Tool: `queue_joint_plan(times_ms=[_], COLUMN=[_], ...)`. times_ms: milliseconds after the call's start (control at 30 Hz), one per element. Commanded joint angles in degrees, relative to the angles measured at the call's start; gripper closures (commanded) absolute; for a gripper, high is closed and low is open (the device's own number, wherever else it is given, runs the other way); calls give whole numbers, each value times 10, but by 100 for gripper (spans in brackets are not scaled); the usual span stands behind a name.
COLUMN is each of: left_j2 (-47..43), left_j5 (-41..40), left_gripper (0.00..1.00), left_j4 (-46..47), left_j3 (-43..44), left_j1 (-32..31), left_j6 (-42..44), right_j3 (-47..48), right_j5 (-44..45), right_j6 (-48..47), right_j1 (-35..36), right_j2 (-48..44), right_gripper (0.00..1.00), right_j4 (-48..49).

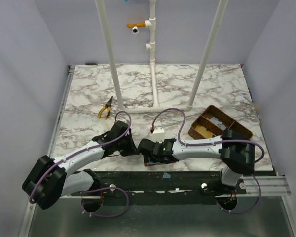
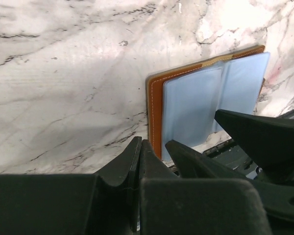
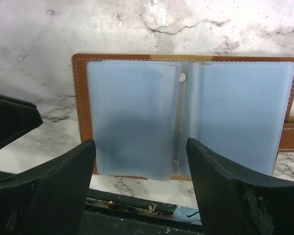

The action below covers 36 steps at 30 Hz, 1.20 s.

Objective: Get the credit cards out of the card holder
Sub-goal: Remove the credit card from the card holder.

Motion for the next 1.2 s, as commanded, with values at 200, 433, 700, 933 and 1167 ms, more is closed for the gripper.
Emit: queue_joint_plan(times_ms=[200,433,700,933,1167], left_j2=[21,26,31,39,62], left_j5=[43,49,62,76,81], left_gripper=[100,100,100,100,100], left_j4=[52,55,61,63,69], left_j3=[-4,-4,-4,1,19], left_j1=[3,3,2,0,-21], left_j6=[2,3,7,16,20], right_j3=[21,9,-14,-72,-174], right_j5=[37,32,24,-11,-81], right_j6=[-9,-3,6,16,9], right_j1=[6,5,4,-10,-45], right_j2=[37,41,31,-5,-77], right_gripper=[19,35,60,81,88], right_j4=[-28,-25,-11,51,184])
